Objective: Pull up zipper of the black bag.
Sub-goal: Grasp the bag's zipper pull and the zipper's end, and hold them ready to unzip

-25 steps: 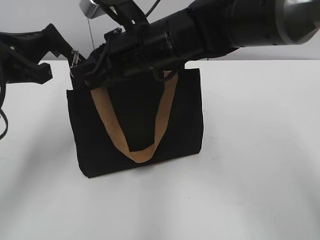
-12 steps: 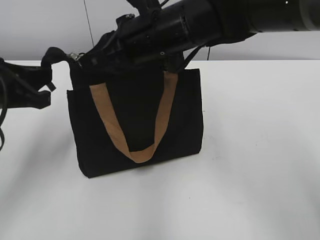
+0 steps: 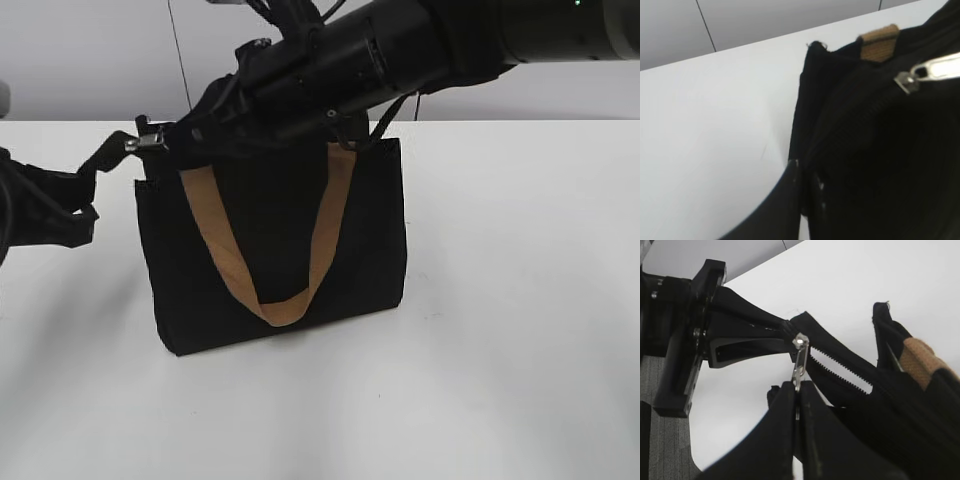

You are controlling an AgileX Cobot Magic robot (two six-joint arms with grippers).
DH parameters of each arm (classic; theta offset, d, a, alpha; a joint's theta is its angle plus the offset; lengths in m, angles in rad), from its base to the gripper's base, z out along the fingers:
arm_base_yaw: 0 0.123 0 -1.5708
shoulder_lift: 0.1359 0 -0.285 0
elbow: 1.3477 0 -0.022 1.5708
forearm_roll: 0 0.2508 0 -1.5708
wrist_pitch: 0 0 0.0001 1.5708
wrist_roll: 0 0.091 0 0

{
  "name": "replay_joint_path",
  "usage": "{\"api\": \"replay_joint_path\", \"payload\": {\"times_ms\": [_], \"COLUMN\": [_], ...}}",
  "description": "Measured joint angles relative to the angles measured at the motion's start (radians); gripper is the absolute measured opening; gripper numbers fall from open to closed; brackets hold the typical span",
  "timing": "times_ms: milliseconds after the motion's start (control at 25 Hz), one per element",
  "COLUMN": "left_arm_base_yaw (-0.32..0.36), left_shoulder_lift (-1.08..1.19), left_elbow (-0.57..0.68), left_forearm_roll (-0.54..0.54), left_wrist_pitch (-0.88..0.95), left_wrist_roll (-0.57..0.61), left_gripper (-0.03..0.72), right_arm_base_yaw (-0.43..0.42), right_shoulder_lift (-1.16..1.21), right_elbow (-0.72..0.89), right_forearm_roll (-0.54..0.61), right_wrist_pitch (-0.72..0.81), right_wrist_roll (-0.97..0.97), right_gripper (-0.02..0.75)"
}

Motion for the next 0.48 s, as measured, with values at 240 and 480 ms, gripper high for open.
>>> {"api": "replay_joint_path", "payload": {"times_ms": [240,480], "left_arm_base_yaw": [0.044,0.046], "left_shoulder_lift": [0.0,0.0], "left_elbow": [0.0,-0.001], "left_forearm_roll": [0.0,0.0], "left_wrist_pitch": [0.069,0.077], "left_wrist_roll": [0.0,0.0], "left_gripper": [0.004,0.004], "right_arm_base_yaw": [0.0,-0.003], "right_shoulder_lift": [0.0,0.0], "right_elbow": [0.0,0.0], "right_forearm_roll": [-0.08,-0.131], "right_wrist_pitch": [-0.012,-0.024], "right_wrist_roll": [0.046,0.07], "right_gripper": [-0.001,-0.001]}}
